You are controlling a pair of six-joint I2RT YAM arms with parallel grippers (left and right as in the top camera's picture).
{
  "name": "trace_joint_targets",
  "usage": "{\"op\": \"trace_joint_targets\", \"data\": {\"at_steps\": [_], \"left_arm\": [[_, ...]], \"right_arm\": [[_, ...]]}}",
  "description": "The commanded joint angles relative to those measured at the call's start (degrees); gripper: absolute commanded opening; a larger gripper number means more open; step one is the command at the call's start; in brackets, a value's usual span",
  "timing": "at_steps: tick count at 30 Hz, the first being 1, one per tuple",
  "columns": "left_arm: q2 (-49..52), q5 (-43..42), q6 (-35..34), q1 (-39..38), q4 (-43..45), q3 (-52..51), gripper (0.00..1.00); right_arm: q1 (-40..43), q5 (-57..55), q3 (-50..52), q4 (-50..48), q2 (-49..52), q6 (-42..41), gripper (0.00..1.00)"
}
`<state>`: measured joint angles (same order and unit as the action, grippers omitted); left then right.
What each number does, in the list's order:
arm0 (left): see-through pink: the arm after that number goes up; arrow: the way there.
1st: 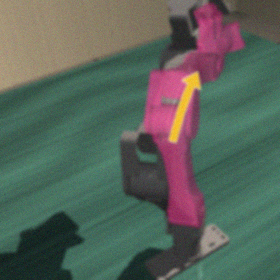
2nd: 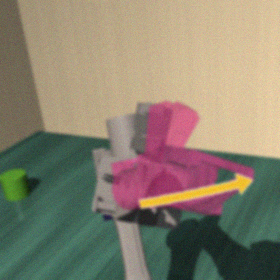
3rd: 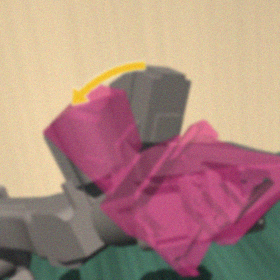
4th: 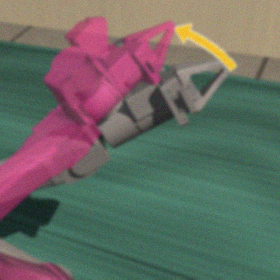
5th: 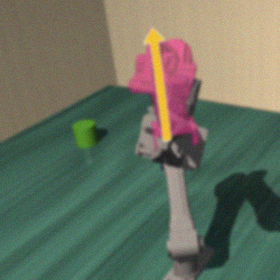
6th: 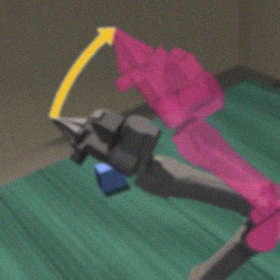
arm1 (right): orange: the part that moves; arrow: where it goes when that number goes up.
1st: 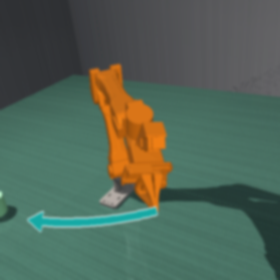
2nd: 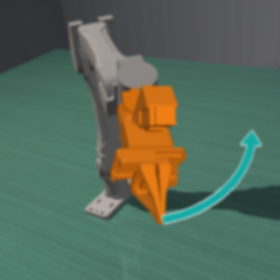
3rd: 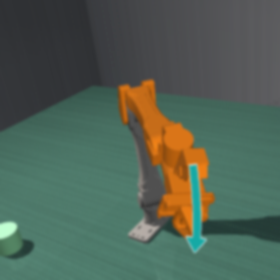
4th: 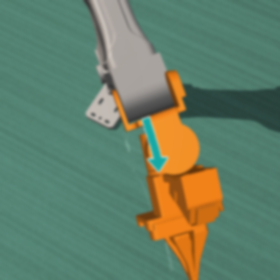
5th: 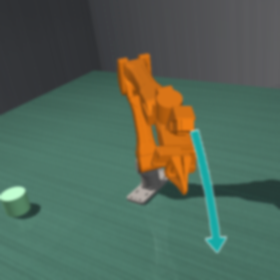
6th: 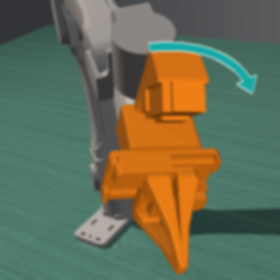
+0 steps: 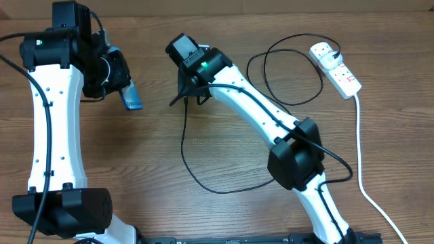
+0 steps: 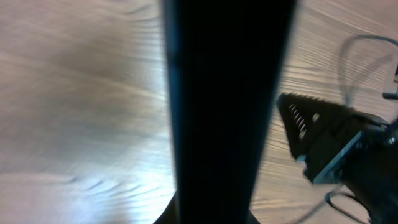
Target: Plug charger to phone and switch on socket
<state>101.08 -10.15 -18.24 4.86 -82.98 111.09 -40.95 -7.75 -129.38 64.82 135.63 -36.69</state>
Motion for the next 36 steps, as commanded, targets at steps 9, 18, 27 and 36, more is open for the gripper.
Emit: {"op": "trace_joint_targets", "data": {"at_steps": [9,18,27,36], "left_arm": [[0.1,6.5,-5.2,0.0,-0.4,0.7,0.04],[0.1,6.6,-5.1,0.0,-0.7,0.7,0.04],[0.1,6.5,-5.1,0.0,-0.7,0.7,0.04],[0.1,6.5,-4.9,0.0,-0.8,0.7,0.04]], "right_arm": [[-2.5,-2.8,-1.1,-3.5,10.4,-1.0,0.39],[-4.3,-3.8,-1.1,-5.4,12.8,-1.0,0.39],[-3.9,-4.7,-1.1,-4.1,12.9,-1.0,0.32],[-3.7,-4.7,1.6,-3.9,13.1,-1.0,0.08]]}}
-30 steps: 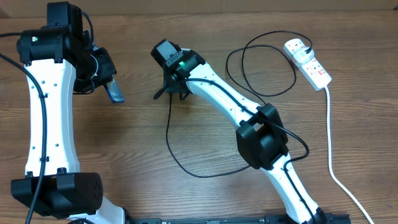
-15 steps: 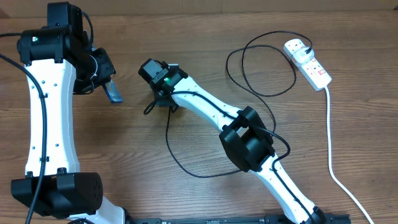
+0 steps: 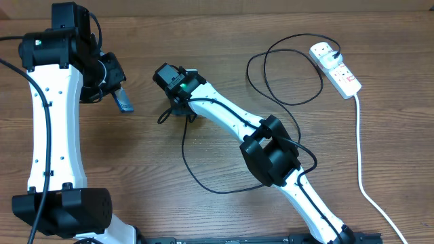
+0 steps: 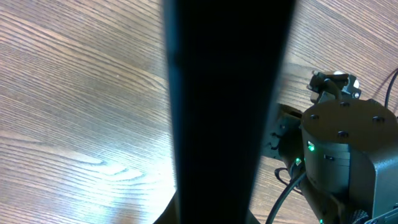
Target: Plug charger to phone and switch on socket
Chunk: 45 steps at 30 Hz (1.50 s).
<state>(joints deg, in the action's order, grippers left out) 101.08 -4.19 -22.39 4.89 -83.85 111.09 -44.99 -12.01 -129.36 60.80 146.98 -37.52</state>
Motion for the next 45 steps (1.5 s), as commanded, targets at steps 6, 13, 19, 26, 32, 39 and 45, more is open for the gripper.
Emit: {"op": "trace_joint_targets", "data": {"at_steps": [6,13,19,26,32,39,45], "left_arm": [[0.1,0.2,-0.7,0.0,0.1,0.7,0.04],[0.1,0.1,0.1,0.0,0.2,0.7,0.04],[0.1,0.1,0.1,0.0,0.3,0.7,0.04],[0.1,-0.3,0.1,0.0,0.2,0.7,0.04],[0.1,-0.3,0.1,0.0,0.2,0.7,0.04],[0.1,-8.4,5.3,0.0,2.8,0.7,0.04],[0.1,-25.5,10.6,0.1,9.2,0.7,0.04]], "right_arm": [[1.2,-0.4,1.5,-0.3,1.8,-0.2,0.04],[4.0,3.7,0.3,-1.3,0.7,3.6,0.04],[5.3,5.6,0.8,-0.5,0.9,6.5,0.06],[5.4,5.6,0.8,-0.6,1.7,5.9,0.05],[5.4,5.4,0.8,0.7,2.3,5.9,0.04],[5.4,5.7,0.2,3.8,-2.2,6.7,0.04],[4.9,5.7,0.2,8.1,-15.6,8.6,0.04]]}}
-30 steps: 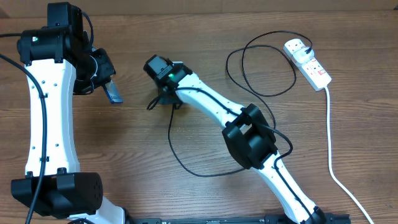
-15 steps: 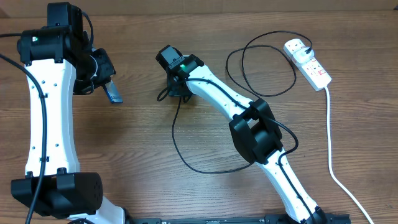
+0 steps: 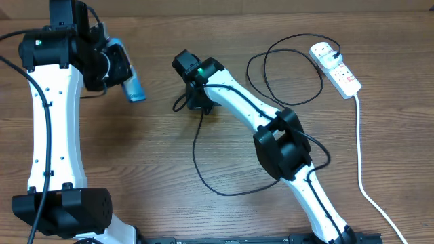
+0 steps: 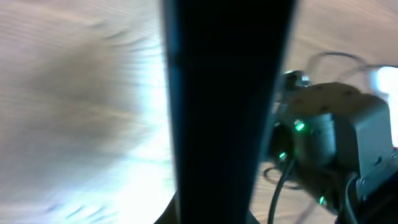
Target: Plug charger to phone and switch on socket
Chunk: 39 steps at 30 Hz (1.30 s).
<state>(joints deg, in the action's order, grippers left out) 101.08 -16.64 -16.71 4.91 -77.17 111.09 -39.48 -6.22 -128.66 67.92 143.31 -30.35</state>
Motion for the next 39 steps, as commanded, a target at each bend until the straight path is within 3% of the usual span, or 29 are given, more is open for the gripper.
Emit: {"op": "trace_joint_targets", "data": {"at_steps": [1,6,16,25,29,32,35,39], "left_arm": [[0.1,-16.2,5.5,0.1,3.7,0.7,0.04],[0.1,-34.1,5.5,0.8,11.1,0.7,0.04],[0.1,-61.2,-10.1,4.9,32.1,0.7,0.04],[0.1,-70.7,-10.3,4.3,34.0,0.7,0.04],[0.1,-69.1,-8.3,4.3,33.9,0.7,0.04],[0.1,-63.3,-7.0,4.3,30.5,0.7,0.04],[0.1,-51.5,-1.5,4.3,21.2,0.7,0.04],[0.1,-31.3,6.2,3.2,7.7,0.7,0.04]], "right_arm": [[-0.7,-0.1,-0.5,1.7,-13.9,1.8,0.04],[-2.3,0.5,-0.5,8.1,-25.9,2.0,0.04],[-7.9,1.1,-0.3,19.7,-41.3,3.5,0.04],[-12.4,-1.2,-0.3,18.7,-44.1,0.6,0.04],[-10.3,-7.0,0.1,20.2,-44.0,-5.8,0.04],[-8.1,-7.3,0.1,20.3,-43.6,-7.6,0.11],[-4.4,-6.6,0.1,20.3,-42.7,-8.9,0.39],[2.0,-0.3,0.1,18.5,-39.2,-4.3,0.65]]}}
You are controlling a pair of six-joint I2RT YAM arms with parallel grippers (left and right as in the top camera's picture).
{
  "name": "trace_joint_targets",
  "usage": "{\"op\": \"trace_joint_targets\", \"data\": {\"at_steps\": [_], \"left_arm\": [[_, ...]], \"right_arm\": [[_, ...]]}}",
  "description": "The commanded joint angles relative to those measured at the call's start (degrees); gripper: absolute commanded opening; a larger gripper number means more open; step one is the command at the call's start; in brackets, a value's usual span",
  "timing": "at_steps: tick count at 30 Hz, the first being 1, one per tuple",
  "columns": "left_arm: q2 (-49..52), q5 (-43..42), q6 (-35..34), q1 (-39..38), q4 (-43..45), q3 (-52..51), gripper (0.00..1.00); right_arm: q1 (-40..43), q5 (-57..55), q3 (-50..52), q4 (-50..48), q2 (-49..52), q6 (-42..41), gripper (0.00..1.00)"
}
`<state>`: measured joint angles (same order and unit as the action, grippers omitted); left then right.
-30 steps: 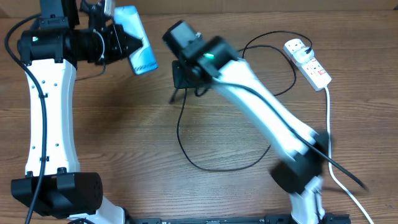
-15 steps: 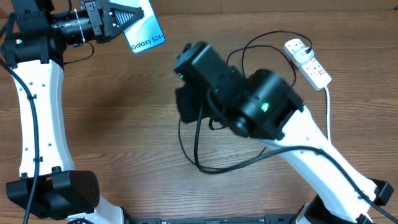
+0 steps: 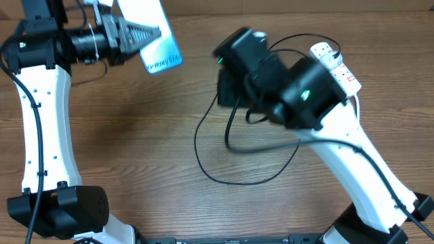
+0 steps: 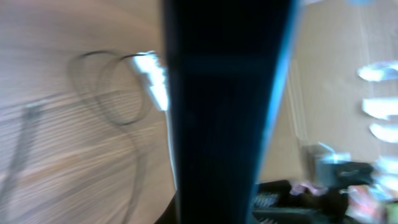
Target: Plug charger to phone and switch on socket
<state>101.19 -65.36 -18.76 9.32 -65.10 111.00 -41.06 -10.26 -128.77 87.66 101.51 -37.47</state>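
My left gripper (image 3: 139, 34) is shut on the phone (image 3: 157, 42), holding it high at the far left with its pale blue back to the overhead camera. In the left wrist view the phone (image 4: 227, 112) is a dark slab filling the middle. My right gripper (image 3: 229, 89) is lifted over the table's middle, blurred, shut on the end of the black charger cable (image 3: 224, 177), which hangs from it and loops over the wood. The plug tip is hidden. The white power strip (image 3: 341, 68) lies far right, partly behind the right arm.
A white lead (image 3: 363, 169) runs from the power strip down the right side to the front edge. The cable's far loop (image 4: 118, 93) and the strip (image 4: 154, 84) show blurred in the left wrist view. Cluttered background lies past the table edge.
The left gripper has risen and turned, so the phone's back now faces up. The right arm has risen towards the camera and shifted right, carrying the cable end with it.
The left gripper held the phone edge-on over the far left at every moment. The right gripper was down at the cable end near the middle, shifting left, then right. Now both arms are raised, the phone turned and the cable lifted off the table.
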Motion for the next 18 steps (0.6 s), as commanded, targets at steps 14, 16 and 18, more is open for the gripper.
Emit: {"op": "trace_joint_targets", "data": {"at_steps": [14,16,18], "left_arm": [[0.0,50.9,3.1,-13.3,-15.5,0.7,0.04],[0.0,53.2,2.0,-13.8,-17.0,0.7,0.04],[0.0,54.8,1.3,-13.9,-18.3,0.7,0.04]], "right_arm": [[12.1,14.3,0.2,-15.5,22.3,8.5,0.84],[11.9,12.9,0.2,-17.8,25.2,8.4,0.61],[11.9,12.2,0.2,-18.9,27.7,5.4,0.55]]}}
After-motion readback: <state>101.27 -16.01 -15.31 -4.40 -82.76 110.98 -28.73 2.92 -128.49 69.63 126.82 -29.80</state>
